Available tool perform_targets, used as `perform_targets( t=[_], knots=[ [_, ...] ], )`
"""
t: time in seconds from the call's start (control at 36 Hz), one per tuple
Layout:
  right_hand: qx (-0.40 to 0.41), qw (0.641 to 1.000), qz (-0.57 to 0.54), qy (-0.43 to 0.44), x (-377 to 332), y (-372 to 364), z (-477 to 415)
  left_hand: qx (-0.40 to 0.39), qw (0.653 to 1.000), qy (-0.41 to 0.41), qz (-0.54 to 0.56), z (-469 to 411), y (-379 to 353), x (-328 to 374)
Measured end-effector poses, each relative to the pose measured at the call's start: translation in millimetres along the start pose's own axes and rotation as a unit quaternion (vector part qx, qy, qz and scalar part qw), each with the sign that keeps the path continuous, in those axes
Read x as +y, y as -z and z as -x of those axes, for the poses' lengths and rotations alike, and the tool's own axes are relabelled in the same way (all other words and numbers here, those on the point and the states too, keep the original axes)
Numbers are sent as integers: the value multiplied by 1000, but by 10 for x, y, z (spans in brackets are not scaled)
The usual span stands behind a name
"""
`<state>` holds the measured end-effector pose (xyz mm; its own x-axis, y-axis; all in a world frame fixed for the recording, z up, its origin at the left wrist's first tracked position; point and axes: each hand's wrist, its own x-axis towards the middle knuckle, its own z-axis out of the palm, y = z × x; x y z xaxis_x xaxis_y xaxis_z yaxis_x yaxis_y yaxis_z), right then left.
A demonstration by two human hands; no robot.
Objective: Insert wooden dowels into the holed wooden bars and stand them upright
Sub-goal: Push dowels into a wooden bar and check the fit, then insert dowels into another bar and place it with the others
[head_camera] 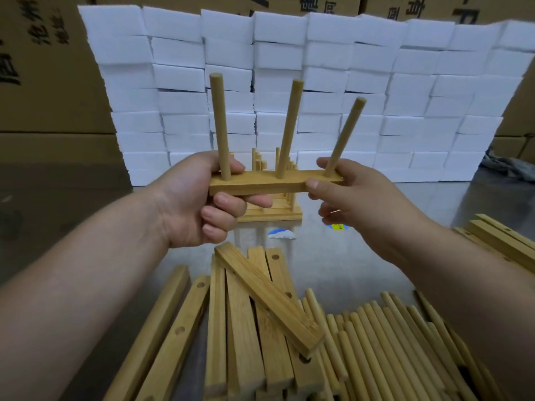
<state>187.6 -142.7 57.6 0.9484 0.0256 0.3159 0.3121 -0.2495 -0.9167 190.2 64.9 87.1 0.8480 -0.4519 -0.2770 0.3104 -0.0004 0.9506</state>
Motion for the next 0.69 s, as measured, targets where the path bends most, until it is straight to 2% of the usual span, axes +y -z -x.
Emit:
perform_targets(
  t=[0.08, 0.14, 0.28, 0.42, 0.58, 0.69],
  knots=[
    [19, 1000, -1, 17, 21, 7, -8, 25, 1000, 4, 2, -13, 6, -2],
    [28, 999, 17, 14, 55, 16, -23, 73, 997, -12, -2, -36, 2, 0],
    [60, 997, 36, -9, 152, 32, -73, 191, 970, -110, -104, -129, -7, -54],
    [68, 997, 30, -38, 217, 40, -96, 198, 953, -156, -166, -152, 27, -81],
    [61, 996, 16, -67, 272, 7, -117, 262, 902, -183, -290, -247, 148, -161],
    [23, 993, -54, -105, 299, -12, -114, 307, 874, -192, -323, -322, 258, -239]
  ],
)
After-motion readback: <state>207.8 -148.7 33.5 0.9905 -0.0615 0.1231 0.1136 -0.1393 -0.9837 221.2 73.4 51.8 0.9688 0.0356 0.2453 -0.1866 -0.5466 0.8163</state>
